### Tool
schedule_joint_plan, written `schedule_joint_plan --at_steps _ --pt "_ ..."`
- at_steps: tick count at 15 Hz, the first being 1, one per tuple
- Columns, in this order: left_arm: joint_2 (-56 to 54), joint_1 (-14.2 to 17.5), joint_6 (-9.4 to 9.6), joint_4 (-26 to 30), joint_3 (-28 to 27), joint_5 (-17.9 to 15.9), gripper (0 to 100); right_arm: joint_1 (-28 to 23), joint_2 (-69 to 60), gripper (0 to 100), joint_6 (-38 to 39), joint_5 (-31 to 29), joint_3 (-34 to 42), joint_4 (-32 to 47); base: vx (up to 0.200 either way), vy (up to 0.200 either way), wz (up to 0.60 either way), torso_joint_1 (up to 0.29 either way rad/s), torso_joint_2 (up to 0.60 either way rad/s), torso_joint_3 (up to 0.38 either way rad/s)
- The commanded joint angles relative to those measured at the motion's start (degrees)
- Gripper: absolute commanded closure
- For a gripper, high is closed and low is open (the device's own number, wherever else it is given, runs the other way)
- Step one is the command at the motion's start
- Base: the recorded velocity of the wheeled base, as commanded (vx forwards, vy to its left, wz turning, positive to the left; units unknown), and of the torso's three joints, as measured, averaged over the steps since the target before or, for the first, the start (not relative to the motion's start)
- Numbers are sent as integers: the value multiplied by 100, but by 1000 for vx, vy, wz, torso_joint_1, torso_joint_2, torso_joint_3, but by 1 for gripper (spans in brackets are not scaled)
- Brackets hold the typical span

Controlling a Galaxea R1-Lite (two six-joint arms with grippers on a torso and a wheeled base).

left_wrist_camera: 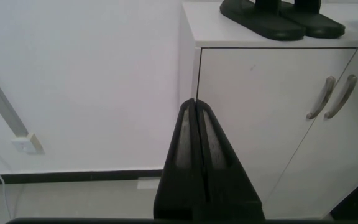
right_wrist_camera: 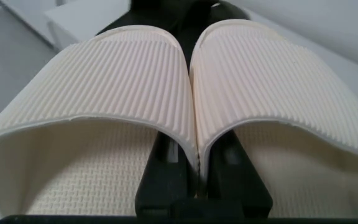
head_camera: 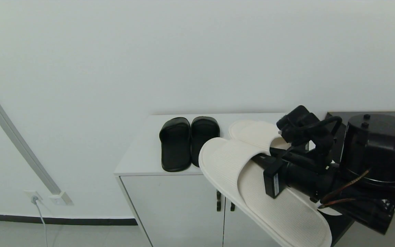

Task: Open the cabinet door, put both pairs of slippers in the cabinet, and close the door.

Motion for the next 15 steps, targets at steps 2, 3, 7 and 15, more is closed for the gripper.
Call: schedule_joint_plan --at_steps 2,3,7,15 --pt "7 0 5 -1 1 -7 100 128 -199 100 102 304 277 2 0 0 0 0 0 0" --pt "7 0 5 -1 1 -7 100 137 -208 100 181 365 294 2 0 0 0 0 0 0" --pt "7 0 14 -1 1 -7 100 137 -375 100 374 541 365 204 -150 0 0 5 1 4" --pt "7 0 5 -1 1 -7 100 119 -480 100 383 611 505 195 -200 0 0 -3 2 2"
